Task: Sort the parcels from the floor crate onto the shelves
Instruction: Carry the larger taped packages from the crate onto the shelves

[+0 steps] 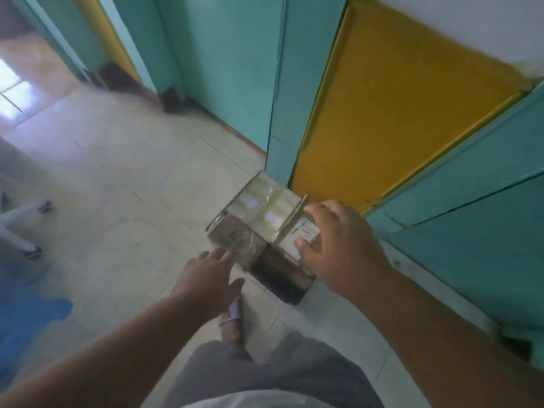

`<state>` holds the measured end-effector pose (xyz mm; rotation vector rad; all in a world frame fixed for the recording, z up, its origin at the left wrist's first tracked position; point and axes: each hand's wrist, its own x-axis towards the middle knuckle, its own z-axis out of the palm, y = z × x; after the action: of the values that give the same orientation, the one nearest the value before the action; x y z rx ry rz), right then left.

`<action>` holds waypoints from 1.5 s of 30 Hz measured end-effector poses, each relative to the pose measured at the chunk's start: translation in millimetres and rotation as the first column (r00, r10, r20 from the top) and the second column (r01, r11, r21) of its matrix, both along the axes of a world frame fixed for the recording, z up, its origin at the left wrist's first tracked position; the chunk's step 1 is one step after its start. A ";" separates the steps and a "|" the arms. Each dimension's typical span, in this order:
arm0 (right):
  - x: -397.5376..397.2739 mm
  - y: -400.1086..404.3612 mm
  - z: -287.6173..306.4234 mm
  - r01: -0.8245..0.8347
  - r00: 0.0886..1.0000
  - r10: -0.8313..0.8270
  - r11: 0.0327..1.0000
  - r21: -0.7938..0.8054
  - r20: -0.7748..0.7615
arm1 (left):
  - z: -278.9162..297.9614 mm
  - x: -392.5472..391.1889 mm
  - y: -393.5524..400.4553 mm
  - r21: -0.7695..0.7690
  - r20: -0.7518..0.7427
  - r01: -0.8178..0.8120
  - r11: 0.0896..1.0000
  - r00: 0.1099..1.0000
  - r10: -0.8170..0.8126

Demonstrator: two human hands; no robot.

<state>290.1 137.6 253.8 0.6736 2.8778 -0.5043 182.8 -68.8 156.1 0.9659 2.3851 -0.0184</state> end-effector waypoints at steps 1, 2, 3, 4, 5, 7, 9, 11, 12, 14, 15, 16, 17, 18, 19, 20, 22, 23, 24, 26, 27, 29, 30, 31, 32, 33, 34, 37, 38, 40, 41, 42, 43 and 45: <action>-11.2 -1.4 -10.4 0.009 1.000 -0.009 1.000 -0.012 0.010 | -12.3 -11.2 0.2 -0.016 0.026 0.002 1.000 1.000 -0.002; -22.1 -2.2 -23.0 0.020 1.000 -0.019 0.999 -0.030 0.023 | -26.6 -21.2 0.1 -0.033 0.049 0.001 0.999 0.999 0.000; -31.7 -2.0 -37.1 0.030 0.999 -0.029 0.998 -0.046 0.032 | -42.1 -30.5 0.2 -0.053 0.065 -0.001 0.999 0.998 0.005; -41.0 -1.7 -52.9 0.039 0.999 -0.036 0.998 -0.057 0.041 | -58.7 -39.3 0.0 -0.072 0.081 -0.014 0.997 0.996 0.020; -49.6 -1.6 -70.4 0.043 0.998 -0.039 0.997 -0.066 0.055 | -76.3 -47.4 -1.4 -0.085 0.097 -0.033 0.996 0.994 0.041; -62.8 -2.3 -108.2 0.052 0.994 -0.043 0.995 -0.088 0.104 | -110.7 -59.4 -5.9 -0.104 0.122 -0.081 0.991 0.988 0.093; -72.7 -5.6 -150.1 0.068 0.987 -0.049 0.990 -0.121 0.151 | -144.5 -71.8 -9.6 -0.100 0.154 -0.146 0.984 0.975 0.161; -82.3 -12.7 -194.3 0.102 0.977 -0.066 0.980 -0.171 0.201 | -178.8 -83.3 -11.8 -0.087 0.202 -0.219 0.972 0.951 0.232; -87.7 -16.5 -215.4 0.120 0.972 -0.074 0.973 -0.198 0.223 | -195.7 -89.3 -11.9 -0.086 0.227 -0.261 0.962 0.935 0.274; -99.6 -24.6 -255.7 0.149 0.958 -0.077 0.958 -0.245 0.278 | -227.3 -101.0 -12.3 -0.091 0.289 -0.386 0.918 0.872 0.395; -105.8 -26.8 -274.1 0.166 0.949 -0.083 0.952 -0.258 0.305 | -242.5 -107.4 -11.9 -0.091 0.310 -0.456 0.885 0.832 0.461; -111.9 -28.0 -290.5 0.189 0.940 -0.097 0.946 -0.264 0.326 | -255.8 -114.2 -10.9 -0.086 0.326 -0.522 0.849 0.790 0.519; -117.6 -29.6 -305.6 0.216 0.931 -0.116 0.939 -0.266 0.345 | -267.5 -121.5 -10.3 -0.079 0.334 -0.578 0.812 0.752 0.568; -123.7 -31.7 -318.8 0.240 0.922 -0.135 0.935 -0.260 0.363 | -279.4 -129.1 -9.9 -0.069 0.340 -0.620 0.781 0.722 0.603; -129.4 -33.9 -330.3 0.259 0.910 -0.151 0.934 -0.245 0.387 | -291.2 -136.4 -9.2 -0.070 0.359 -0.646 0.760 0.694 0.623; -134.4 -36.6 -339.9 0.268 0.895 -0.160 0.939 -0.215 0.416 | -301.0 -141.8 -7.5 -0.080 0.403 -0.675 0.734 0.651 0.643; -143.5 -43.8 -355.4 0.257 0.858 -0.155 0.955 -0.148 0.490 | -322.4 -150.8 -7.0 -0.116 0.537 -0.764 0.635 0.490 0.687; -148.0 -47.6 -361.8 0.254 0.833 -0.146 0.958 -0.135 0.533 | -332.0 -153.6 -7.9 -0.143 0.601 -0.806 0.574 0.390 0.698; -151.6 -50.7 -366.8 0.264 0.808 -0.143 0.955 -0.135 0.572 | -338.9 -155.0 -8.9 -0.172 0.657 -0.842 0.511 0.288 0.697; -154.7 -55.1 -374.0 0.336 0.781 -0.183 0.929 -0.156 0.597 | -347.3 -154.9 -10.5 -0.207 0.730 -0.893 0.401 0.132 0.670; -154.9 -56.3 -375.7 0.385 0.786 -0.227 0.907 -0.169 0.575 | -347.7 -153.3 -11.1 -0.211 0.753 -0.908 0.363 0.086 0.653; -153.2 -58.9 -371.2 0.460 0.806 -0.323 0.869 -0.181 0.495 | -339.0 -148.7 -14.4 -0.205 0.791 -0.929 0.309 0.028 0.611; -152.0 -60.7 -365.1 0.475 0.817 -0.355 0.861 -0.181 0.455 | -330.2 -146.5 -17.3 -0.202 0.808 -0.939 0.276 -0.001 0.589; -149.4 -63.0 -355.6 0.483 0.830 -0.379 0.855 -0.188 0.408 | -318.1 -145.0 -22.6 -0.205 0.822 -0.949 0.241 -0.033 0.569; -145.9 -64.8 -342.1 0.485 0.847 -0.397 0.849 -0.209 0.354 | -301.8 -143.0 -28.4 -0.203 0.839 -0.957 0.206 -0.062 0.540; -141.9 -66.1 -325.2 0.479 0.865 -0.408 0.844 -0.240 0.291 | -283.0 -141.1 -34.6 -0.198 0.858 -0.963 0.184 -0.080 0.508; -137.4 -66.8 -304.1 0.465 0.882 -0.412 0.842 -0.274 0.231 | -261.7 -139.5 -41.0 -0.196 0.875 -0.965 0.175 -0.091 0.475; -124.0 -66.5 -225.9 0.382 0.916 -0.398 0.832 -0.401 0.047 | -190.3 -136.3 -60.6 -0.212 0.893 -0.958 0.194 -0.109 0.436; -120.4 -66.1 -196.9 0.342 0.921 -0.388 0.828 -0.445 -0.013 | -166.1 -135.9 -65.2 -0.202 0.886 -0.955 0.215 -0.084 0.457; -112.6 -66.3 -141.6 0.253 0.932 -0.346 0.837 -0.485 -0.110 | -121.0 -134.9 -70.1 -0.180 0.834 -0.940 0.289 0.010 0.552; -108.8 -66.9 -115.0 0.217 0.936 -0.322 0.846 -0.487 -0.141 | -98.1 -134.8 -69.8 -0.174 0.796 -0.932 0.318 0.057 0.603; -104.7 -67.5 -91.6 0.191 0.940 -0.301 0.855 -0.481 -0.162 | -76.0 -133.8 -69.0 -0.165 0.767 -0.928 0.333 0.091 0.636; -100.9 -68.8 -69.7 0.171 0.942 -0.283 0.866 -0.470 -0.178 | -55.1 -132.5 -67.8 -0.154 0.756 -0.930 0.334 0.106 0.646; -93.0 -70.7 -33.6 0.173 0.933 -0.292 0.875 -0.452 -0.210 | -17.7 -127.7 -65.4 -0.125 0.798 -0.923 0.365 0.126 0.590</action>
<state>197.0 66.9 220.2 0.9388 2.7738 -1.3140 55.1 -134.2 138.5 -0.3542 1.7468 1.1438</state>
